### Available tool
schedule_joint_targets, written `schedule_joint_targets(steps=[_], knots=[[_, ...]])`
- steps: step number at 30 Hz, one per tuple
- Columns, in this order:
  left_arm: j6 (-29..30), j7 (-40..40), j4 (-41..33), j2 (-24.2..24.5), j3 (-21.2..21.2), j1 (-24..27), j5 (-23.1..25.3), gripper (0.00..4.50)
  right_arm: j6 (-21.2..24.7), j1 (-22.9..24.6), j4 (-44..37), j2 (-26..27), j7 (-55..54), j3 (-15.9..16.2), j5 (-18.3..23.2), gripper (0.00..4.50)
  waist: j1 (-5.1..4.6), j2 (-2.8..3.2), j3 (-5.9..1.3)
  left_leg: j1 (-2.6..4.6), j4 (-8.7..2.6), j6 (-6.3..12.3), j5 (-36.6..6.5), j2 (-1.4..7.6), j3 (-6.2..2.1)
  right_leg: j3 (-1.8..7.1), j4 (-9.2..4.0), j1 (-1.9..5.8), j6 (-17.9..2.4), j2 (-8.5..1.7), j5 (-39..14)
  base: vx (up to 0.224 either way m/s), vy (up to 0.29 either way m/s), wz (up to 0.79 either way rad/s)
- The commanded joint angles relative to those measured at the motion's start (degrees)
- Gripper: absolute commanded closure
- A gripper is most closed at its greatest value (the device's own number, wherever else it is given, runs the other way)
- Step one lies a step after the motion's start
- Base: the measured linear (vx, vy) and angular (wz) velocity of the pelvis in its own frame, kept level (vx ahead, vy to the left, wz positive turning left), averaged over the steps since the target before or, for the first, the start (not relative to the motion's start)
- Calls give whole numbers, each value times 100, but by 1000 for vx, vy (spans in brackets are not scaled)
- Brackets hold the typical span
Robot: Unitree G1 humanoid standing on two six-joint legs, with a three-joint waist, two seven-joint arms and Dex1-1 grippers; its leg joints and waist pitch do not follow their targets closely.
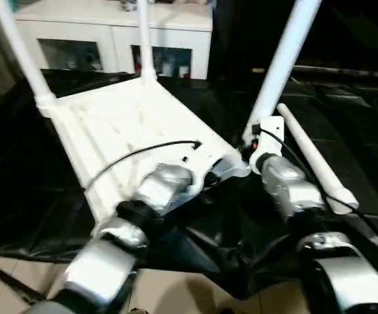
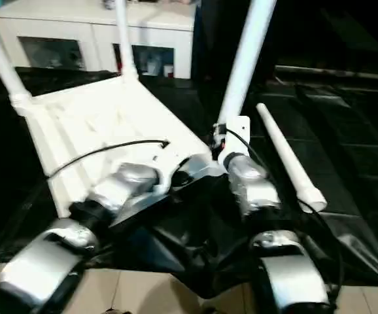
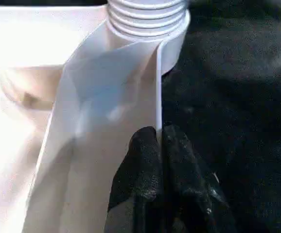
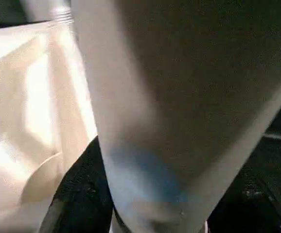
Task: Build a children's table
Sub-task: Insert table leg to table base
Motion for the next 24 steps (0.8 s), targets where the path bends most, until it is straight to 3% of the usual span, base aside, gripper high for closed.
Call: schedule_joint_targets(steps=[1, 2, 5, 6, 8, 10, 11, 15, 16, 17, 19, 22, 24], knots=[[-207, -132, -403, 216, 29, -94, 107, 450, 548, 469, 312, 62, 691, 421, -26, 258, -29, -25, -289, 178, -473, -175, -3881, 194, -150, 135, -427, 130, -470, -298, -3168, 0, 0, 0], [-314, -428, -600, 358, -33, 16, 82, 450, 619, 570, 153, -72, 1043, 589, -67, 258, -16, -34, -288, 192, -451, -169, -3768, 184, -143, 139, -440, 107, -511, -311, -3211, 0, 0, 0], [-557, -1234, -1120, 815, -199, 293, -1, 450, 645, 840, -261, -503, 2130, 1012, -138, 258, 51, -51, -308, 117, -461, -87, -3296, 212, -127, 238, -358, 137, -677, -323, -2965, 0, 0, 0], [-607, -1538, -1311, 970, -237, 389, -79, 450, 623, 910, -380, -634, 2463, 1087, -105, 258, 66, -47, -306, 133, -462, -75, -3261, 217, -99, 283, -334, 90, -783, -302, -2807, 0, 0, 0], [-796, -1986, -1580, 1182, -272, 532, -216, 450, 602, 1000, -536, -807, 2929, 1150, -59, 259, 78, -57, -305, 148, -457, -114, -3236, 222, -79, 341, -268, 54, -965, -276, -2631, 0, 0, 0], [-922, -2472, -1854, 1480, -307, 670, -334, 450, 557, 1145, -814, -1082, 3582, 1281, -11, 259, 90, -61, -330, 129, -458, -129, -3130, 235, -80, 364, -207, 93, -1067, -280, -2402, 0, 0, 0], [-985, -2663, -1939, 1614, -337, 719, -352, 450, 543, 1204, -924, -1207, 3832, 1356, -13, 259, 107, -80, -352, 116, -459, -70, -2977, 247, -60, 383, -173, 118, -1115, -268, -2192, 52, -13, 2], [-1047, -3026, -2082, 1835, -349, 814, -404, 450, 627, 1295, -1123, -1431, 4270, 1498, 4, 259, 176, -109, -360, 163, -406, -16, -2617, 236, 33, 486, -88, 49, -1361, -229, -1812, 63, -26, 10], [-1013, -3141, -2139, 1881, -338, 840, -447, 450, 675, 1315, -1183, -1480, 4388, 1523, 26, 259, 216, -140, -386, 130, -373, 59, -2307, 225, 64, 526, -36, 78, -1395, -219, -1659, 63, -38, 14], [-976, -3272, -2188, 1942, -318, 852, -494, 450, 742, 1330, -1228, -1524, 4556, 1545, 52, 259, 216, -140, -386, 130, -373, 59, -2307, 225, 64, 526, -36, 78, -1395, -219, -1659, 64, -39, 8], [-922, -3411, -2215, 2005, -275, 837, -553, 450, 799, 1329, -1252, -1561, 4728, 1561, 75, 259, 280, -153, -421, 60, -315, 204, -1639, 221, 90, 535, 76, 114, -1495, -199, -1113, 71, -54, 3], [-974, -3386, -2163, 2008, -244, 796, -543, 450, 809, 1341, -1276, -1556, 4768, 1568, 83, 259, 319, -157, -442, 40, -294, 231, -1339, 227, 96, 523, 128, 157, -1579, -203, -882, 17, -15, 0], [-991, -3329, -2120, 1983, -223, 766, -528, 450, 764, 1364, -1282, -1505, 4729, 1567, 56, 259, 355, -157, -418, 54, -308, 121, -1462, 241, 99, 522, 85, 150, -1500, -199, -1233, 0, 0, 0]])
